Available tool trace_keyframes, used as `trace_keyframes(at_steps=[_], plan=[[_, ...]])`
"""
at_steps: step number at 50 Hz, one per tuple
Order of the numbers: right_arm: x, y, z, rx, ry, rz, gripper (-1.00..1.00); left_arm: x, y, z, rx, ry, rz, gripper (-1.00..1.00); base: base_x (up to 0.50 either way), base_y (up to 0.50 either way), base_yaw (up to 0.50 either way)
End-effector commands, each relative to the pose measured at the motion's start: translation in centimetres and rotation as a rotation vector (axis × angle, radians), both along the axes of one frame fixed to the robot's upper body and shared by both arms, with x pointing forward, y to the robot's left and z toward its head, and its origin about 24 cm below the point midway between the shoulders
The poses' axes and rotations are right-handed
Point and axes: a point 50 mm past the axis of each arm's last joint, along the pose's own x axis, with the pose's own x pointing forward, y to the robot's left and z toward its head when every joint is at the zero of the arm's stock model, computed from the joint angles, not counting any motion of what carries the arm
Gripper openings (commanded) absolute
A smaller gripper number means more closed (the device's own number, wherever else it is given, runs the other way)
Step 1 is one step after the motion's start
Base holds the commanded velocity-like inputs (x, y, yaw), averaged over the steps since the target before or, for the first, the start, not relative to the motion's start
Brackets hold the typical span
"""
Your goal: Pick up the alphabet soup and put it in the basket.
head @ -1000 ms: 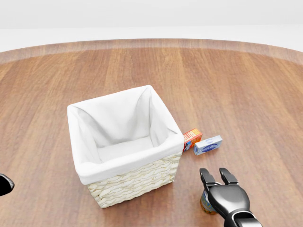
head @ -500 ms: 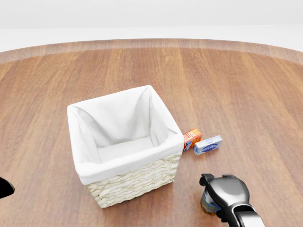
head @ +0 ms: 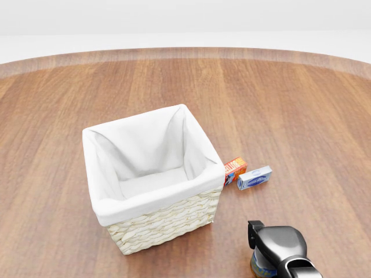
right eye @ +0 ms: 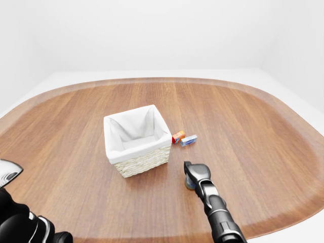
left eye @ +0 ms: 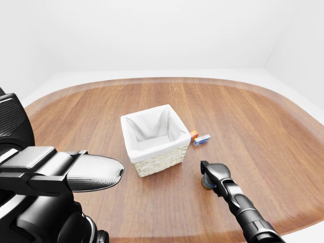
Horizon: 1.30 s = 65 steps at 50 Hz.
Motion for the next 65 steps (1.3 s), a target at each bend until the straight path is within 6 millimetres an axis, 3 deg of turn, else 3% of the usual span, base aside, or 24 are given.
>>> trace_keyframes(at_steps=[1,9,16,19,23,42,65], plan=[[-0.6,-0.5,-0.3,-0.055,0.037,0.025,-1.0,0.1,0.0,0.1,-0.006,-0.001,-0.008,1.0,0.0,0.0,0.0],[0.6,-1.2,3.8,-0.032,-0.029,0.003,-0.98,0.0,-0.1,0.1,0.002,-0.002,-0.005,1.0,0.0,0.0,0.0],[0.3,-1.5,6.2,0.009,-0.042,-0.021,-0.94,0.2,-0.2,-0.1,0.015,0.008,0.001,1.0,0.0,0.0,0.0],[0.0,-1.4,7.8,0.034,-0.051,-0.022,-0.76,0.3,-0.3,-0.2,0.024,0.018,0.004,1.0,0.0,0.0,0.0],[0.0,-1.0,9.6,0.073,-0.073,-0.017,-0.9,0.1,-0.3,-0.1,0.026,0.005,0.008,1.0,0.0,0.0,0.0],[0.5,-0.5,15.9,0.138,-0.128,0.01,-0.91,-0.1,0.0,0.0,-0.056,-0.002,-0.033,1.0,0.0,0.0,0.0],[1.2,0.6,28.4,0.188,-0.596,0.07,-0.91,-0.2,-0.2,-0.1,-0.036,0.002,-0.029,1.0,0.0,0.0,0.0]])
